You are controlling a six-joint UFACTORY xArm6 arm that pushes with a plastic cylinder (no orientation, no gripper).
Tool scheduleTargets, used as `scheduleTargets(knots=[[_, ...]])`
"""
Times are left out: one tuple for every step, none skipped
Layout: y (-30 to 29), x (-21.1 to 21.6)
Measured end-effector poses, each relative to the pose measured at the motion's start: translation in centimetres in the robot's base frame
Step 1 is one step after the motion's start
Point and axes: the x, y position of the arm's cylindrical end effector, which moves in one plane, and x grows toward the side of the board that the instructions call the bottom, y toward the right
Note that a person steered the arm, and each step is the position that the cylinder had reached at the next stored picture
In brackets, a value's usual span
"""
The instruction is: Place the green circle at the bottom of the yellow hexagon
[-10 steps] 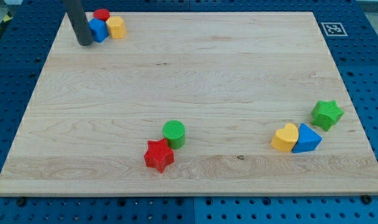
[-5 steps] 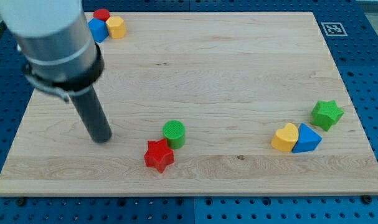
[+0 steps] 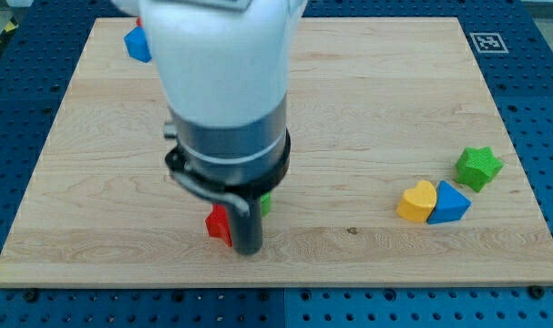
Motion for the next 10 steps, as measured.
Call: scheduleTargets(knots=[[0.0, -2.4], [0.0, -3.8], [0.0, -4.2], [0.8, -4.2], [2.5, -4.2], [3.6, -4.6], [3.5, -5.7], [2.8, -5.8], [1.1, -6.8], [0.6, -8.3]])
